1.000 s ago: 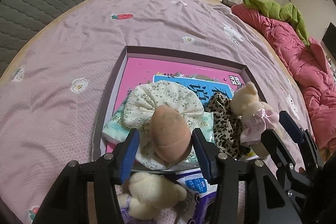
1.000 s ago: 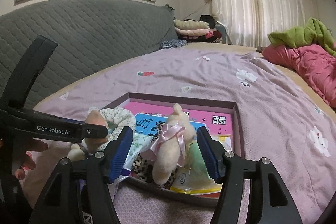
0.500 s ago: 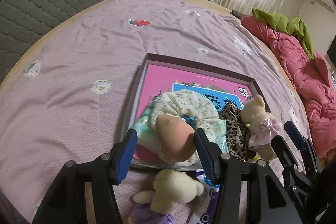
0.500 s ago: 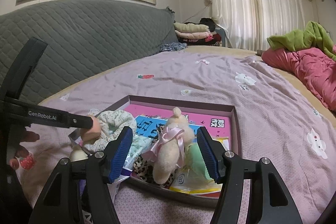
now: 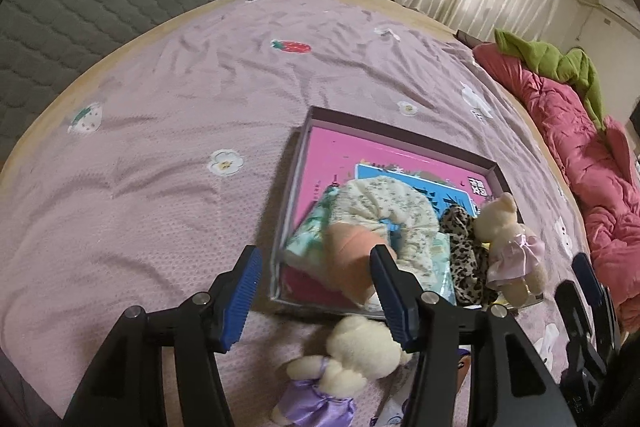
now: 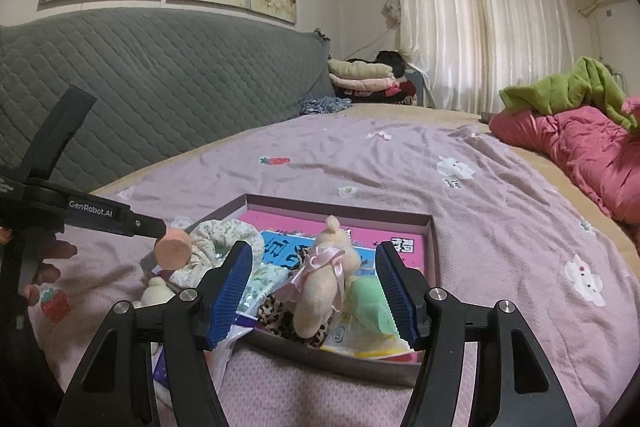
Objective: Organize soft objects
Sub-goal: 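Open both tools and move them back toward the purple-dress bear and wipes pack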
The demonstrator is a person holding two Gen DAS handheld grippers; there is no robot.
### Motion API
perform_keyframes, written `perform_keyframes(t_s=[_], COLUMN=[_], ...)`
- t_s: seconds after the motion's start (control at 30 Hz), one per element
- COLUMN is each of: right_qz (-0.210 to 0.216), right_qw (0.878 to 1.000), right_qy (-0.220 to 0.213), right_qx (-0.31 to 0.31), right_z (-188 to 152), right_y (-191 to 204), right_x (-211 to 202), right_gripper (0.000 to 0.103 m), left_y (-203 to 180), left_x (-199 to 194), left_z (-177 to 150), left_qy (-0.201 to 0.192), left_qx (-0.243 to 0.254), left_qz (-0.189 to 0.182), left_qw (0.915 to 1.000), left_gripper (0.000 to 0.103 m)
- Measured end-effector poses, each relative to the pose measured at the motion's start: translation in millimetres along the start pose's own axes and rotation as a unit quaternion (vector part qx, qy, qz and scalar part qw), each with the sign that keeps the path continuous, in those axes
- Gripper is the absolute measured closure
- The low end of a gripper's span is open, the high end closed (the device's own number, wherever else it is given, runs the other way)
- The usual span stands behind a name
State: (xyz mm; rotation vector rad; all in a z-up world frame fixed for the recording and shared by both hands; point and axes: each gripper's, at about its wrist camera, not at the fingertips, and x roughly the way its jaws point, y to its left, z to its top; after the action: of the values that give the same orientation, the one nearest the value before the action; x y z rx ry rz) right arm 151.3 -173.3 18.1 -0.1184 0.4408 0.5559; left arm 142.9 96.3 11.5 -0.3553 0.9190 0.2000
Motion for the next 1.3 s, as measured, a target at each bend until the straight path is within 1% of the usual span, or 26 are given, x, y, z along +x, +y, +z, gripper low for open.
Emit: perform_keyframes(t_s=[0.33,0.53,0.57,0.6,0.63,0.83,0.97,1.13,1.3], right_qz=[-0.008,-0.013,-0.014,-0.014,-0.015,-0.012,-0.01,-0.005,-0.001], right_qw=[1.0,1.0,0.999,0.999,0.999,0.999,0.999,0.998,0.997], right_qy=[0.011,0.022,0.024,0.025,0.026,0.041,0.051,0.067,0.081], right_qx=[0.021,0.018,0.016,0.015,0.014,0.007,0.003,0.005,0.005], right_z=[-3.8,-6.7,-7.2,-7.2,-7.9,-13.1,-16.3,-21.0,-26.3], right_y=[5.6,15.8,18.3,19.9,22.5,35.9,44.7,52.8,63.1], right_x=[-19.4,-26.2,-27.6,-28.1,-29.4,-32.4,-34.2,-33.8,-33.7], right_gripper=[0.037,0.036,0.034,0.028,0.028,0.028,0.028,0.028,0.028], left_y=[11.3,8.5,8.2,7.9,7.9,4.1,-0.8,-1.3,2.2], left_x=[-19.1,-30.3,-31.5,-33.7,-35.1,-43.3,-47.9,-49.4,-48.0], left_z=[-1.6,-9.3,-10.5,-12.6,-13.4,-20.0,-27.2,-37.8,-47.8], left_qy=[-0.013,-0.016,-0.016,-0.017,-0.018,-0.02,-0.024,-0.018,-0.004], left_qx=[-0.008,0.005,0.007,0.008,0.011,0.02,0.04,0.056,0.058], left_qz=[-0.01,-0.016,-0.017,-0.019,-0.02,-0.029,-0.023,-0.023,-0.027], left_qw=[0.9998,0.9997,0.9997,0.9996,0.9996,0.9992,0.9987,0.998,0.998], left_gripper=[0.047,0.047,0.047,0.047,0.047,0.047,0.047,0.047,0.047])
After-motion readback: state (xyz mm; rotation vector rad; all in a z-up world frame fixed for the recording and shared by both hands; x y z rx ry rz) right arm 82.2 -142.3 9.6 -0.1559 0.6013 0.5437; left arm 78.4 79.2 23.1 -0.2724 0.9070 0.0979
